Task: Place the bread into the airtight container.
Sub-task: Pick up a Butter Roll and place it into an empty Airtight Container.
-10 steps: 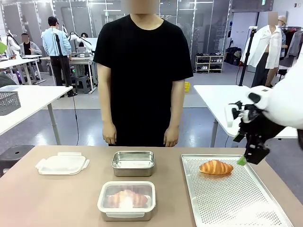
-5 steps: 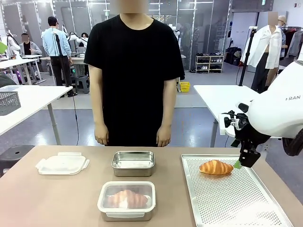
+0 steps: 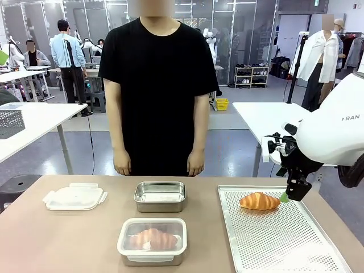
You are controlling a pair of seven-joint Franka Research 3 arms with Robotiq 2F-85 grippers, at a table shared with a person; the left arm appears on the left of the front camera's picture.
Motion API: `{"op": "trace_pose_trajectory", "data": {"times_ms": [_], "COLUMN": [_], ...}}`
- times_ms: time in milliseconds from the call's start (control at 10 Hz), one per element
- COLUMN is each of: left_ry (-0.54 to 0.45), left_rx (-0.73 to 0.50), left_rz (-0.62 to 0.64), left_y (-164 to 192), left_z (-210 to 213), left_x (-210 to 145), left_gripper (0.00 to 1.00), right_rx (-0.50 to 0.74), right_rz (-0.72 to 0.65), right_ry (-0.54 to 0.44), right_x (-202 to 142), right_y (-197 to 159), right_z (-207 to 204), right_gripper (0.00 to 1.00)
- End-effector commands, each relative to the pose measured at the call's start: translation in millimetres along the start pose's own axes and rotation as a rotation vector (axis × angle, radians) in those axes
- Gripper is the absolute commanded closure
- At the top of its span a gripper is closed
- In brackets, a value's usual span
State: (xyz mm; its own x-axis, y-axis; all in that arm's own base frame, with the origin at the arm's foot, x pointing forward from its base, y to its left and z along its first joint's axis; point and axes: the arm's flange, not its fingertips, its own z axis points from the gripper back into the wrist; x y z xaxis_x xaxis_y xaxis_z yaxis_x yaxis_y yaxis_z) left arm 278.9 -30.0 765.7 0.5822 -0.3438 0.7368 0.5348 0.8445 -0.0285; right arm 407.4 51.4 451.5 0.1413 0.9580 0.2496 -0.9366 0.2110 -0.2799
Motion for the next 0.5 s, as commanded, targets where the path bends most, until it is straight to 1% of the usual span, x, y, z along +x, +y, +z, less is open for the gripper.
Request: {"op": "trace_pose_trajectory", "data": {"times_ms": [0, 100, 200, 400], "left_ry": [0.002, 0.002, 0.002, 0.002], "left_rx": [-0.004, -0.004, -0.004, -0.004], "left_rz": [-0.009, -0.009, -0.009, -0.009], "left_y": [0, 0, 0, 0], "left_z": [1, 1, 1, 1], "left_x": [1, 1, 1, 1], "left_gripper": [0.00, 0.00, 0.00, 0.00], "right_rx": [0.000, 0.018, 0.030, 0.046], "right_rz": [-0.001, 0.075, 0.065, 0.089], "right_ry": [0.000, 0.018, 0.043, 0.085], "right_x": [0, 9, 13, 24], "right_y": [0, -18, -34, -52], "right_z": [0, -17, -29, -42], "right_gripper": [0.00, 0.00, 0.00, 0.00]}}
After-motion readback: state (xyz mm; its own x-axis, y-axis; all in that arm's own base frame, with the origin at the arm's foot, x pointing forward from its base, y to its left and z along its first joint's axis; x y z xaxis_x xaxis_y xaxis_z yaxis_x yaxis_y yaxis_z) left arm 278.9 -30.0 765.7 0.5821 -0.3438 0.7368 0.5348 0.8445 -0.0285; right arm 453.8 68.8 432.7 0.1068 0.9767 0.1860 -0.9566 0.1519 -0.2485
